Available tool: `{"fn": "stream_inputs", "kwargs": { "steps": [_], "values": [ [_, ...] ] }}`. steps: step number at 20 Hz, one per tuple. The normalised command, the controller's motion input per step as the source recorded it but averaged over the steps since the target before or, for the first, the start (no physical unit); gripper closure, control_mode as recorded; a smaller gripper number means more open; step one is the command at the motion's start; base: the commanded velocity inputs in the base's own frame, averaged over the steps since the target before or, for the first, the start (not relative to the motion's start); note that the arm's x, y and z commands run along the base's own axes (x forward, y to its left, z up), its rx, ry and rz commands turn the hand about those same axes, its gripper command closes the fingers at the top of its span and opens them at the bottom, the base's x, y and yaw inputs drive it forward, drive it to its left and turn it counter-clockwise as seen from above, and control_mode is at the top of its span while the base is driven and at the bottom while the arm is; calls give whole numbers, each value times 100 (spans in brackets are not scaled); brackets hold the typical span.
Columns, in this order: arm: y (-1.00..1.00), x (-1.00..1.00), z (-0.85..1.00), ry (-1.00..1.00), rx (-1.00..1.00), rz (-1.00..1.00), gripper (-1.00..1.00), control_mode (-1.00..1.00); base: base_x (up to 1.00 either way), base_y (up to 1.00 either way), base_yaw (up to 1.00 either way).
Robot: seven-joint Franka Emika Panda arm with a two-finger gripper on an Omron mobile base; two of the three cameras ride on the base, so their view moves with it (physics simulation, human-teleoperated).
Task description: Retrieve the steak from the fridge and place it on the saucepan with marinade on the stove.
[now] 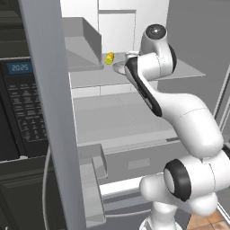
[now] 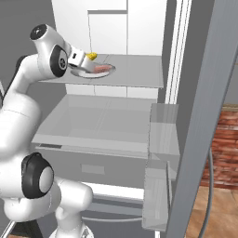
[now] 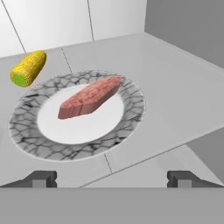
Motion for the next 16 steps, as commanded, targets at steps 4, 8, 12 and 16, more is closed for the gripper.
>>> {"fn": "stream_inputs", "kwargs": {
  "steps": [4, 8, 12, 16],
  "values": [
    [0, 26, 0, 0, 0, 0, -100, -100, 0, 0, 0],
    [0, 28, 0, 0, 0, 0, -100, -100, 0, 0, 0],
    [0, 31, 0, 0, 0, 0, -100, -100, 0, 0, 0],
    [0, 33, -10, 0, 0, 0, -100, -100, 0, 0, 0]
  ]
}}
